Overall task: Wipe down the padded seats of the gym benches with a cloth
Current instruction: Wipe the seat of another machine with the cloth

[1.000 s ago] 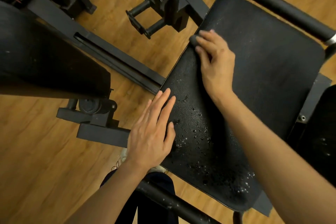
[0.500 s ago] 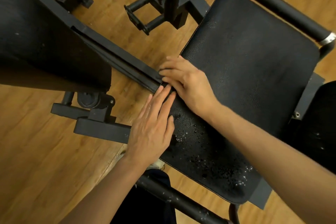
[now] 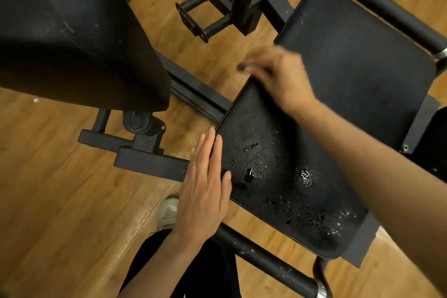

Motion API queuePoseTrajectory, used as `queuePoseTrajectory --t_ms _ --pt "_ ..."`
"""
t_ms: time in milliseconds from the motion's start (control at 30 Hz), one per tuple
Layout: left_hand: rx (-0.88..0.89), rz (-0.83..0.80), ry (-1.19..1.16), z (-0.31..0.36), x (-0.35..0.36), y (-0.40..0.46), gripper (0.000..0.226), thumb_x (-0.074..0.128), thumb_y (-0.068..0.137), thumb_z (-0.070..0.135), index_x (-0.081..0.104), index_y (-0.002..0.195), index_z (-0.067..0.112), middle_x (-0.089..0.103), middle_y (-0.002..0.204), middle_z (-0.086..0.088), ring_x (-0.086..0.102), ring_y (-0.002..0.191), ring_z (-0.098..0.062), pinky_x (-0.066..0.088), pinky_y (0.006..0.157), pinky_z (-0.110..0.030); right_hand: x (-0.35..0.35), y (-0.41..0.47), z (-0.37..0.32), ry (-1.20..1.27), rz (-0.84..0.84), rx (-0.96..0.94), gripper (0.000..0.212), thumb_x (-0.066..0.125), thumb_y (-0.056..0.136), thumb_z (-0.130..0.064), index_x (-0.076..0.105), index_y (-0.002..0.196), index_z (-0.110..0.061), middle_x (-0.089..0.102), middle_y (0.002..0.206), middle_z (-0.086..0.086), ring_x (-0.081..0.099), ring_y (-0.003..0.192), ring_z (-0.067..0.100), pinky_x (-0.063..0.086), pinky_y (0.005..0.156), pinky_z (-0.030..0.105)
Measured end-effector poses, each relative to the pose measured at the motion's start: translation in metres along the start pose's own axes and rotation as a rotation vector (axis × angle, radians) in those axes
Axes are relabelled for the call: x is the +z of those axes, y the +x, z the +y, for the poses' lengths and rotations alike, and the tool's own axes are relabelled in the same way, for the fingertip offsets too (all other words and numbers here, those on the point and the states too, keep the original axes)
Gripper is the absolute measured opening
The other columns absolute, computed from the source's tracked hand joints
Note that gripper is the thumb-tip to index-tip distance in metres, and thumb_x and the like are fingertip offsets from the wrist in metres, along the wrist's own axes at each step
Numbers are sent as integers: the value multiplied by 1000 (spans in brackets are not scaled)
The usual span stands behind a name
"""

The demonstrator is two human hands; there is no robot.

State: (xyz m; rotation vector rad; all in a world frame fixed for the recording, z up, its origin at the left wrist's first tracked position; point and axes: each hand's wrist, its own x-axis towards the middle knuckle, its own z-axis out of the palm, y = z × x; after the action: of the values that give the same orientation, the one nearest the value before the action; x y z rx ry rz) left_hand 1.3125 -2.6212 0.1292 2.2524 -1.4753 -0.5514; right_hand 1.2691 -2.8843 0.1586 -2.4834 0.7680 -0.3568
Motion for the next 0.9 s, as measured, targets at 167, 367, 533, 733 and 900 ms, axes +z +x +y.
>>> queuePoseTrajectory --t_ms 167,367,533,733,900 --pt "26 -2 30 1 -1 0 58 26 105 25 16 157 2 12 166 -13 11 155 -25 26 122 -48 45 -47 -51 48 148 121 13 66 89 -15 76 95 -9 71 108 5 62 114 22 40 108 43" --pt "16 -8 29 0 0 0 58 25 105 26 15 157 2 11 166 -13 10 155 -25 20 124 -44 36 -30 -42 -7 -58 -53 16 66 90 -13 75 99 -3 71 108 8 62 117 26 44 107 42" --pt "22 -1 19 1 0 0 59 24 104 26 16 157 0 9 167 -14 8 155 -26 20 124 -45 17 -123 -48 127 147 131 25 66 91 -3 70 115 -2 64 128 10 50 133 26 35 115 47" --pt "3 5 29 2 1 1 59 20 104 27 13 158 3 8 167 -13 6 155 -24 13 125 -41 45 -65 -52 80 271 172 20 66 90 -7 73 108 -1 69 119 11 57 125 29 36 114 40" --pt "-6 -2 31 3 1 1 61 20 103 29 13 158 4 9 167 -13 7 155 -25 15 124 -43 22 -113 -50 101 156 172 27 65 92 -7 69 119 -4 63 131 9 49 134 25 35 116 43"
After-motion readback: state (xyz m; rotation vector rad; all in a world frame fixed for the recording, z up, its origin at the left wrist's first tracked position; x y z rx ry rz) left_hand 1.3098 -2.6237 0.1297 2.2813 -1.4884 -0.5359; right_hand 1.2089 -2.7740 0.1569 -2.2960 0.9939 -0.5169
